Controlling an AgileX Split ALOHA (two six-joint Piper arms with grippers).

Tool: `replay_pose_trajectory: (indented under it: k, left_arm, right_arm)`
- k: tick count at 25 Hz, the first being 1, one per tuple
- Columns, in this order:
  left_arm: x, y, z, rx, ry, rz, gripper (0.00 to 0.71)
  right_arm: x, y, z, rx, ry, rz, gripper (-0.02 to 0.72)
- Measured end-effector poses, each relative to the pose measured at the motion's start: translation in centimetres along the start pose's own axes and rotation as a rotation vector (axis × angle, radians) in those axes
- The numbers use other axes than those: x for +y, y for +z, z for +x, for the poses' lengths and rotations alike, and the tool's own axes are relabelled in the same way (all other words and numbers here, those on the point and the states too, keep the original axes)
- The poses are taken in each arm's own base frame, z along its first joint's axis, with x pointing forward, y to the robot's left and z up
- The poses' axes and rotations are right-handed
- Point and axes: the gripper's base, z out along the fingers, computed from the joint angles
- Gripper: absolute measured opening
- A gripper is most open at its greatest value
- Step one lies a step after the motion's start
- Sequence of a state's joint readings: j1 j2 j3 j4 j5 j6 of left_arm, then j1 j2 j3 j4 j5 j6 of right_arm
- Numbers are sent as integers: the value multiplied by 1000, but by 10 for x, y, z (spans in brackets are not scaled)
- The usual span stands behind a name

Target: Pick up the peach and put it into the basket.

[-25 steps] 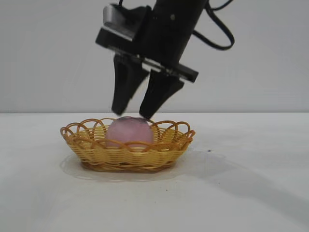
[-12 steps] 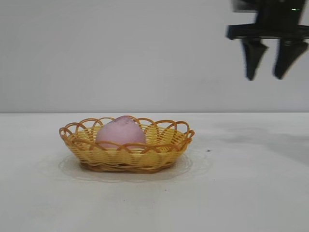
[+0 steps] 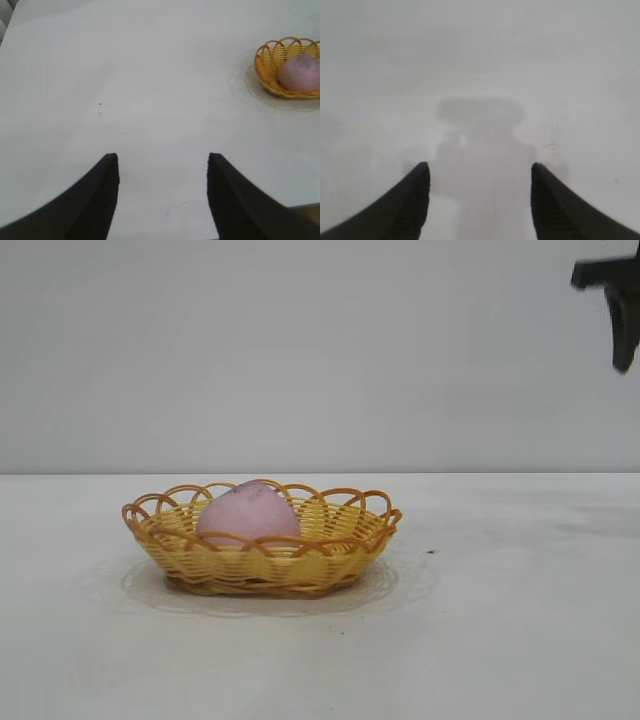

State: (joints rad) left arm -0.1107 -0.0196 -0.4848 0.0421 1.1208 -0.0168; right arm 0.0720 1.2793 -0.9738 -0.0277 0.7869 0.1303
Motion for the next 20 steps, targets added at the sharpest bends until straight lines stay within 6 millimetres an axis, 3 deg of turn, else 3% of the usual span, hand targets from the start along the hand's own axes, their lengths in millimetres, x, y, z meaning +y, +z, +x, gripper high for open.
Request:
replay_pose_trajectory:
  k: [5,10,13,17,20]
  left_arm:
    - [0,0,0,0,0,0,374]
    - [0,0,0,0,0,0,374]
    - [0,0,0,0,0,0,374]
    - [0,0,0,0,0,0,374]
    - [0,0,0,0,0,0,374]
  right_arm:
    - [-9,-35,76,104,-31,11,379]
    - [-16,-70,132,60,-24,3,379]
    - [-19,-82,157,-11,-24,-4,379]
    - [-21,-81,183,-63,-24,-12,379]
    - [-22,-88,193,-120,-23,-22,379]
